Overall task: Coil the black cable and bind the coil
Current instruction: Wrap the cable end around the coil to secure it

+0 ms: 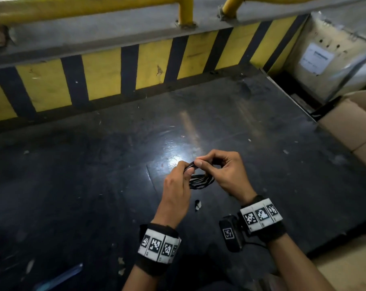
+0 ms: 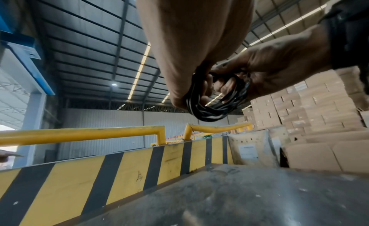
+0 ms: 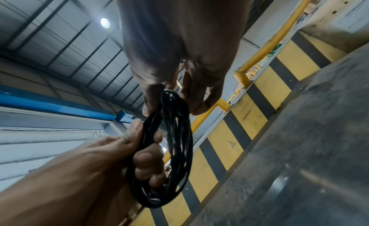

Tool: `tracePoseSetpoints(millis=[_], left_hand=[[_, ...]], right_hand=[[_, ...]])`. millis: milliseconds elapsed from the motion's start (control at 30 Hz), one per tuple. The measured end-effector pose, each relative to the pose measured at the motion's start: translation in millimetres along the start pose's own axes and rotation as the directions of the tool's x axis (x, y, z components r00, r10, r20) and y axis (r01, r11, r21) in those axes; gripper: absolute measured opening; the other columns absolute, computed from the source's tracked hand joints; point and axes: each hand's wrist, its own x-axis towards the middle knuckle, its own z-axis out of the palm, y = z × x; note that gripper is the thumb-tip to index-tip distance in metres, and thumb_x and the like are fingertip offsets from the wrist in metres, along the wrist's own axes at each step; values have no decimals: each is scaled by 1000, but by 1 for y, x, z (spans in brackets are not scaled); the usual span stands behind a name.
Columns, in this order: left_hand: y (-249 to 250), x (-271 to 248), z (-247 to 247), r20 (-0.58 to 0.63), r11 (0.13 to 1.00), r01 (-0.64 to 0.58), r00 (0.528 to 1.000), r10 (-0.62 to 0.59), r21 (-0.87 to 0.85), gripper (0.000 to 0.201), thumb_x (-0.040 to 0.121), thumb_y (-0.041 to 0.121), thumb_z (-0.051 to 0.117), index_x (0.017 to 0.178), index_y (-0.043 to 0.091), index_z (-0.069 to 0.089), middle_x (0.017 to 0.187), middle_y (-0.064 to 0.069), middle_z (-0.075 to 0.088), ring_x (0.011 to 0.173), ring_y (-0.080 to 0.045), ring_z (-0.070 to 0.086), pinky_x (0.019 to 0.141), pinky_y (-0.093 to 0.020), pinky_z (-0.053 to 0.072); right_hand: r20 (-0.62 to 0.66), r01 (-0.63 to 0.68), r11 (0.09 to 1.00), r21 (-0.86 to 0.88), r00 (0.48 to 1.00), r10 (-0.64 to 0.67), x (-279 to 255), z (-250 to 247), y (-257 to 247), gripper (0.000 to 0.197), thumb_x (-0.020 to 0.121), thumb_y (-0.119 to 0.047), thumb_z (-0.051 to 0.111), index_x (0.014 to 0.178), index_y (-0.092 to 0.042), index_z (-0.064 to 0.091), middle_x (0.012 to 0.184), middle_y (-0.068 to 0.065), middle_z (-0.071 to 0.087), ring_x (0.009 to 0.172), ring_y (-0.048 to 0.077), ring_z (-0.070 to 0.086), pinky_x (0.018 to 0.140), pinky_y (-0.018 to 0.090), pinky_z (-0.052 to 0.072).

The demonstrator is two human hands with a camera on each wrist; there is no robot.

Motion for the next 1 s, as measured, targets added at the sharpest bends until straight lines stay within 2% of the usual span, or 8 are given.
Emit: tracePoseSetpoints(millis=[100,233,367,400,500,567,733,1000], left_hand=[[-6,1,15,61,1000,3,998,-4,13,24,106,23,37,87,17,49,66,11,47,56,-5,43,53,-13,33],[-21,4,32,123,1000,19,992,-21,17,30,106,21,39,88,2,53,62,9,43,51,-6,38,48,-14,30],[-38,-2,48,187,994,67,979,-82,84,28,106,14,41,87,-3,54,60,13,43,51,0,42,50,-8,33],[-44,-4,52,194,992,85,976,-102,92,29,106,13,41,86,-4,54,60,11,43,52,-2,41,49,-8,33],[-64,-15,58,198,988,75,975,-101,134,34,106,19,40,86,-5,54,63,-5,49,55,-22,45,52,-22,28],[-78,-23,62,230,984,86,966,-121,158,36,105,23,38,91,-3,56,68,-12,57,60,-27,52,58,-34,35],[-101,-37,68,297,963,176,926,-232,206,33,105,19,38,81,-1,49,66,-16,54,59,-27,47,58,-40,39],[-120,-48,74,334,922,285,869,-364,263,29,105,17,40,80,6,47,65,-6,51,59,-23,46,59,-35,36]], right_hand=[[-37,-38,999,-38,999,36,-3,-7,12,12,83,-16,81,81,-4,78,70,11,74,64,9,66,68,26,55],[-27,-129,992,5,991,129,-13,-17,33,16,84,-13,79,82,3,76,69,8,74,61,11,67,65,21,55],[-7,-278,959,-59,960,278,-20,-40,66,20,93,-15,69,101,1,78,94,10,78,75,-3,70,72,15,54],[-47,-302,949,-89,953,299,-22,-52,80,22,95,-18,67,106,-3,78,100,8,78,82,-2,72,78,20,58],[-237,-360,902,-238,922,305,-40,-90,123,20,92,-24,67,104,-15,79,101,5,80,95,18,76,93,43,60],[-329,-449,830,-331,879,344,-58,-112,147,16,90,-15,69,101,-16,80,98,6,80,93,21,77,93,42,60],[-401,-618,652,-440,784,473,-96,-130,184,20,86,-14,72,104,-20,79,101,3,80,91,13,74,96,35,58],[-248,-444,560,-699,886,392,-68,-86,221,43,86,-13,68,127,-23,66,130,0,63,115,25,66,93,38,57]])
